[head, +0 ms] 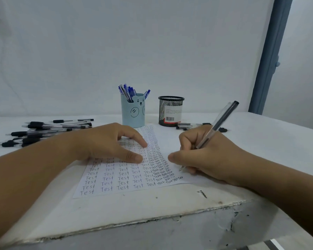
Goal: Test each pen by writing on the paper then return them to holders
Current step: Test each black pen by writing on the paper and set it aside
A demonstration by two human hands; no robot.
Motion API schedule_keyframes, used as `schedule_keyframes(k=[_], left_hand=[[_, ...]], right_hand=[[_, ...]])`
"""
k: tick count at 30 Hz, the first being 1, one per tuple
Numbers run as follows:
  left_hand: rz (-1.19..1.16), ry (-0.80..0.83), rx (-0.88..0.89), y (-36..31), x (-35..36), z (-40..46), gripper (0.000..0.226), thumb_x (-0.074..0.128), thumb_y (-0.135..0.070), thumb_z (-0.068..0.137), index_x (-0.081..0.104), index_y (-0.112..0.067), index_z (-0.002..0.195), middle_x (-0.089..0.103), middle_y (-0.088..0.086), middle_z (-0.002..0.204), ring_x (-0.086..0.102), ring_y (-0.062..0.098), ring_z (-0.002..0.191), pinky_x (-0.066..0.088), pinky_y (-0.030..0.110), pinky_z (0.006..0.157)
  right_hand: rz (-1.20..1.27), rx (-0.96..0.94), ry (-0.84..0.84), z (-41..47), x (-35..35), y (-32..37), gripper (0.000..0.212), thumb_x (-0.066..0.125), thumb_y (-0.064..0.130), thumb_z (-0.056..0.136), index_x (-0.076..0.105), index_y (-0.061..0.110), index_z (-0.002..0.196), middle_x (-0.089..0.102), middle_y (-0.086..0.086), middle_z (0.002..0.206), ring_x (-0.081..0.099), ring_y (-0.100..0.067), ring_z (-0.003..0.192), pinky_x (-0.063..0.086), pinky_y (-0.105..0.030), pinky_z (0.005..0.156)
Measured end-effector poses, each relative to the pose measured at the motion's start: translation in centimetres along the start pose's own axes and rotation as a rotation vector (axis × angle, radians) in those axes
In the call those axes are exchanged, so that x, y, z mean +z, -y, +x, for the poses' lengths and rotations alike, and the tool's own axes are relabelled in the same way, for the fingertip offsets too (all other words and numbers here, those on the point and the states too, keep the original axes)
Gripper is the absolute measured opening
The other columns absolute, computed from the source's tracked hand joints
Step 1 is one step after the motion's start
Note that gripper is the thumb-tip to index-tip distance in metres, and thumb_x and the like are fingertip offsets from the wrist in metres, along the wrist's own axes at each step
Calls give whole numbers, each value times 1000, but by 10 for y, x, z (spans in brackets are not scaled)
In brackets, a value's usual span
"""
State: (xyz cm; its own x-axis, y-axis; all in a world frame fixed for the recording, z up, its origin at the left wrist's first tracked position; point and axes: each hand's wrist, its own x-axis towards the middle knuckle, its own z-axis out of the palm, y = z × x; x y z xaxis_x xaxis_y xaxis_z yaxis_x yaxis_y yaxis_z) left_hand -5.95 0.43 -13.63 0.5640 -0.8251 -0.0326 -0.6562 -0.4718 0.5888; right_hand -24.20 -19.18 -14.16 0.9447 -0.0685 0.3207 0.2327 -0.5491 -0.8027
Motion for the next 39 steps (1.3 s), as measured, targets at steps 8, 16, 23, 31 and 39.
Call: schedule_keyframes(k=[8,16,23,31,39], left_hand=[[29,23,6,-1,-2,0,72,83,-73,42,68,-55,111,48,-24,141,42,7,135,31,41,118],[35,30,12,-2,-3,-1,72,83,-72,42,69,-54,109,48,-22,142,41,8,136,30,42,119],[22,37,15,-3,-3,0,70,84,-70,43,69,-53,110,48,-22,141,41,6,135,30,40,119],[32,45,5,-1,-3,-1,72,83,-72,44,68,-54,111,47,-22,143,42,8,135,31,41,118],[21,57,-4,-2,-3,-2,72,84,-71,45,68,-54,112,46,-23,143,40,7,137,30,41,119]], right_hand=[[-78,25,44,2,0,0,38,76,15,85,54,13,54,61,-8,52,51,-17,49,46,-32,57],[-105,23,74,2,1,0,39,75,14,85,53,15,53,60,-6,52,49,-14,48,45,-30,57],[-141,10,79,2,1,0,41,75,11,84,50,14,52,58,-4,51,48,-14,48,43,-30,54],[-112,8,83,1,2,0,40,75,12,84,50,11,53,60,-5,51,49,-15,47,43,-29,54],[-128,12,51,1,2,-2,41,73,8,84,48,15,52,57,-4,50,47,-14,48,41,-30,54]])
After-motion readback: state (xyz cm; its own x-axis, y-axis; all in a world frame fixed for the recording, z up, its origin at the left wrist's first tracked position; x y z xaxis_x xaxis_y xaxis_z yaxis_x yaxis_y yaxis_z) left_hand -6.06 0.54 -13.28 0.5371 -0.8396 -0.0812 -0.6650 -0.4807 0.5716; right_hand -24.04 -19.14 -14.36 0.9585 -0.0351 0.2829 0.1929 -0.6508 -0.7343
